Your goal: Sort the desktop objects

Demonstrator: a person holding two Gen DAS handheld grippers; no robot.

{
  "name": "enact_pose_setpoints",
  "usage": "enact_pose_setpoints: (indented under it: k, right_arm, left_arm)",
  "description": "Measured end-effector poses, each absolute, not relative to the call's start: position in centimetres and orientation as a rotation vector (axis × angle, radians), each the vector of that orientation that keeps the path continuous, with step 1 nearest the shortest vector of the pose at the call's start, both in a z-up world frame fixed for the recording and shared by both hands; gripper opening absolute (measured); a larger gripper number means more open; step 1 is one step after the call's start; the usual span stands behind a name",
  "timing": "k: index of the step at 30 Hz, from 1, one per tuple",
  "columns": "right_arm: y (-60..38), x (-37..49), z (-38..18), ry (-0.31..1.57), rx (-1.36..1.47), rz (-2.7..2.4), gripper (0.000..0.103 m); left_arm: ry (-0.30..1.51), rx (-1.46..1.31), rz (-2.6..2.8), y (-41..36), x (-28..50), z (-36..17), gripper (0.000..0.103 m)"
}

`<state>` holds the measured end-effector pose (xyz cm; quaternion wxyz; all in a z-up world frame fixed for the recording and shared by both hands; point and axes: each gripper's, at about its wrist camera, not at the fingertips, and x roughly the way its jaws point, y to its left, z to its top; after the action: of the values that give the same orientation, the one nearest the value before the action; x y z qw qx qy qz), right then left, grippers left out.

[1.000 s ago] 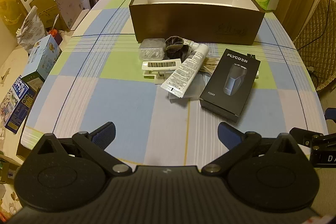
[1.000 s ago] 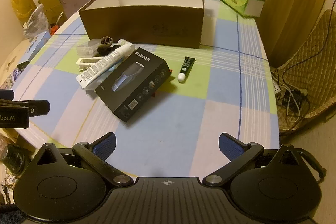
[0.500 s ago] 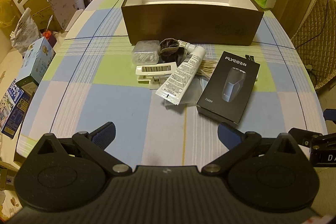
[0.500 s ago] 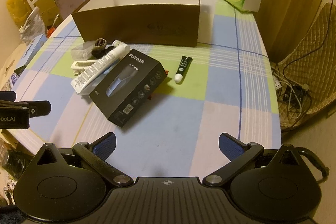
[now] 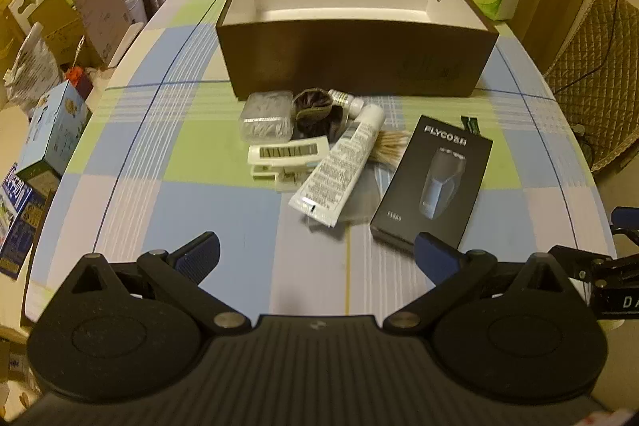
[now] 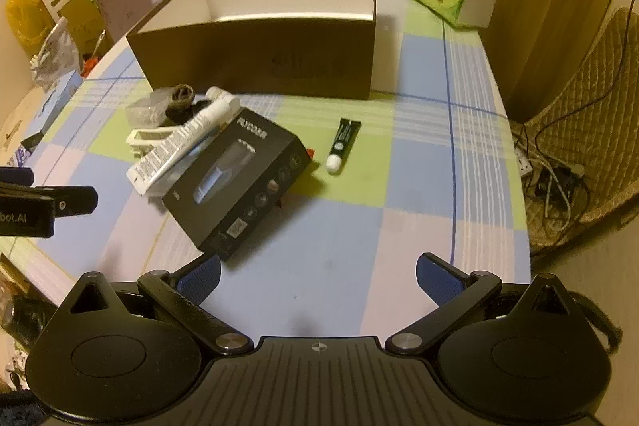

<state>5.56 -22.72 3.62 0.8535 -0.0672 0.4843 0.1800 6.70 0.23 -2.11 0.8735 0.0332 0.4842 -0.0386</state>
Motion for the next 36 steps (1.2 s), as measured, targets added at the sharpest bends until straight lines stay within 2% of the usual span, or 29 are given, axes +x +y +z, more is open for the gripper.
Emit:
enact_pose_setpoints:
  k: [12,21,23,27,32,36]
  right_arm:
    - [-22.9,7.0,3.2,1.021,-0.063,0.393,0.101]
    - [-24.0,9.3,2.1,1.015,0.02,0.367,0.101]
    - [-24.1,9.6,1.8,1.011,0.03,0.36,0.101]
    - [-24.2,10.4,1.4,1.007,0.05,0.345,0.101]
    - [-24.2,11.3,0.7,1.01,0.054,0.323,0.101]
    - [-24.6,12.3,0.0,1.013,0.072,0.299,0.101]
  left_arm:
    - [0.985,0.077,-0.118,1.2,8.7,-3.1,0.101]
    - [0.987,0.093,-0.207,1.4,11.3,-5.4,0.087]
    - [0.989,0.092,-0.234,1.3,12.1,-5.9,0.076]
    - [0.991,0.096,-0.283,1.0,13.6,-6.9,0.071]
    - [0.992,0.12,-0.346,0.3,15.1,-7.6,0.057]
    - [0.994,0.153,-0.39,-0.4,16.4,-8.2,0.051]
